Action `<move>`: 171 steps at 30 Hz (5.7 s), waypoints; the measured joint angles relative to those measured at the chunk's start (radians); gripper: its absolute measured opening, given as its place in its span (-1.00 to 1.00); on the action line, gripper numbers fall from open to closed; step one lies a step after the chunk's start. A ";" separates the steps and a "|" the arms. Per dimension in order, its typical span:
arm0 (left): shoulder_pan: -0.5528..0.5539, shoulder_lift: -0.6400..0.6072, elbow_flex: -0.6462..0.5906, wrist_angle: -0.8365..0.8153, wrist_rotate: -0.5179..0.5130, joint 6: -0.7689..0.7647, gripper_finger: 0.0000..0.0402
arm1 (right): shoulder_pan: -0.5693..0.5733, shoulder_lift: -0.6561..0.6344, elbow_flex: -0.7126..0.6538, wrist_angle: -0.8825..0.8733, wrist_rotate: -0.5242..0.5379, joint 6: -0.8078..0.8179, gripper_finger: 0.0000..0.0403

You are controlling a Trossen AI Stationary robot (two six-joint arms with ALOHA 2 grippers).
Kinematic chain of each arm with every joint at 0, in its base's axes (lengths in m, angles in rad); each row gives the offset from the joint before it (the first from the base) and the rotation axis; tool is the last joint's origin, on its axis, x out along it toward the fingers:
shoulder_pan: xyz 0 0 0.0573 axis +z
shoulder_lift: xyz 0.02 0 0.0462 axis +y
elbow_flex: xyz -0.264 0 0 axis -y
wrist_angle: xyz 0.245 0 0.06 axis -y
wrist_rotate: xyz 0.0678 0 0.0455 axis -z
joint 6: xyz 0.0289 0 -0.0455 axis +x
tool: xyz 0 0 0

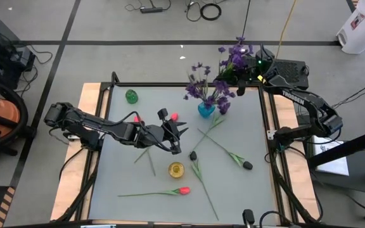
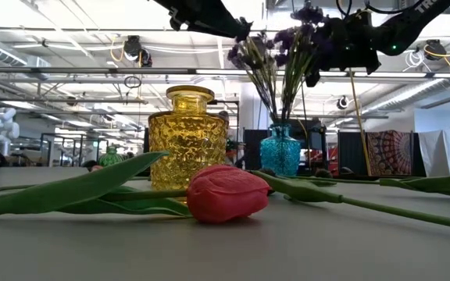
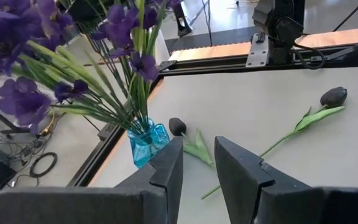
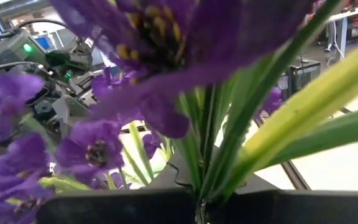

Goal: Sort flowers into vase by color
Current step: Put the purple flowers into the blue vase, then put the bottom right black flower into the green vase

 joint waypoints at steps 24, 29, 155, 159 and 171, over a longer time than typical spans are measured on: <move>0.000 0.000 0.000 0.000 0.000 -0.001 -0.50 | 0.066 0.000 0.000 -0.083 0.105 -0.135 -1.00; 0.000 0.000 0.000 0.000 0.000 -0.001 -0.50 | 0.088 0.000 0.000 -0.085 0.158 -0.133 -1.00; -0.008 0.000 0.000 -0.027 0.001 -0.024 -0.50 | 0.126 -0.648 0.000 -1.051 0.431 -0.220 0.18; -0.008 0.000 0.000 -0.027 0.001 -0.019 -0.50 | 0.203 -0.651 0.000 -1.059 0.432 -0.181 0.18; -0.008 0.000 0.000 -0.026 0.001 -0.018 -0.50 | 0.431 -0.649 0.000 -1.059 0.463 -0.074 0.18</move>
